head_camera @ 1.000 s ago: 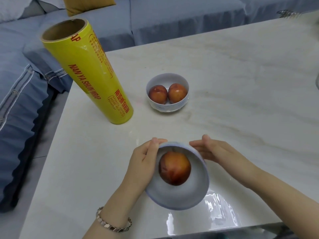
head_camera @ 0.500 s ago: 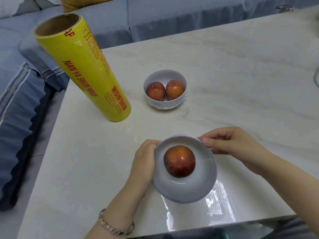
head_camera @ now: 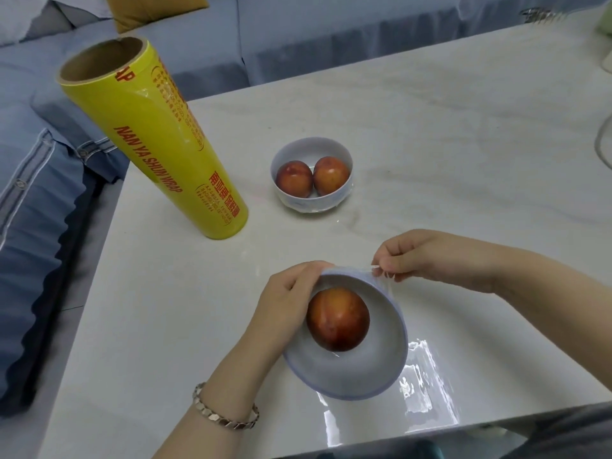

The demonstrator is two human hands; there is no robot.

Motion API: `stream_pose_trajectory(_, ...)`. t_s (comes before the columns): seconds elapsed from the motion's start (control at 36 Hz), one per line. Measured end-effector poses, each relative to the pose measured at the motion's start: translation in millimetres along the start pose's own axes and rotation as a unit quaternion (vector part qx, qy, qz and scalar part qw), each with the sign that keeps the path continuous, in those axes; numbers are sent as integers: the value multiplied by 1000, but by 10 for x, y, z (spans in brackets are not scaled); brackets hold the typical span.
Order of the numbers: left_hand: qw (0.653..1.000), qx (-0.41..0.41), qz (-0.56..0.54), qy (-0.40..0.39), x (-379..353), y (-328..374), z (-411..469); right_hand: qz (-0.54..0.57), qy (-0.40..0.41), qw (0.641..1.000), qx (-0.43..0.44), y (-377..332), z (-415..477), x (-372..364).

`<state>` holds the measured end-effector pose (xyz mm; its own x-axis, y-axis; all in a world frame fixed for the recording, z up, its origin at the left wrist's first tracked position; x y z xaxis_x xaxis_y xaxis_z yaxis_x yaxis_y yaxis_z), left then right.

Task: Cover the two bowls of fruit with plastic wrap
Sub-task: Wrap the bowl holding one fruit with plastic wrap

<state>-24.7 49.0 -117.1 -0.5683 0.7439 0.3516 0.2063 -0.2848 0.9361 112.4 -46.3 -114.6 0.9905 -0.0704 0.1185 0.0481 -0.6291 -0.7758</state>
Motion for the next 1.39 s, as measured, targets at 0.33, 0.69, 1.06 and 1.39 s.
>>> stream_pose_trajectory(0.33, 999, -4, -15, 28, -23, -44, -16, -33, -24, 989, -144, -39, 108, -17)
stream_pose_trajectory(0.69, 1000, -10, -14, 16, -44, -32, -35, 149, 96, 983, -51, -38, 224, -123)
stream_pose_trajectory(1.06, 998, -52, -23, 15, -26, -30, -80, 44, 252, 966, -27, 29, 252, -135)
stream_pose_trajectory(1.39, 998, -51, -19, 18, -21, -103, -252, -31, 277, 960, -27, 432, 238, -129)
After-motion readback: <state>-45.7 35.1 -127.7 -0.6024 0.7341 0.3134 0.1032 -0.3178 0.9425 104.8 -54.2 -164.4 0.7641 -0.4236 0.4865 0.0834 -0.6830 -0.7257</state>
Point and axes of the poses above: each hand's wrist, its own z-axis towards the middle knuckle, its own x-axis out of the back of the hand, y = z × x, the point moved 6 cm from there along z, towards the middle knuckle, and after that the axes turned 9 degrees about -x, right-handed, at the moved point
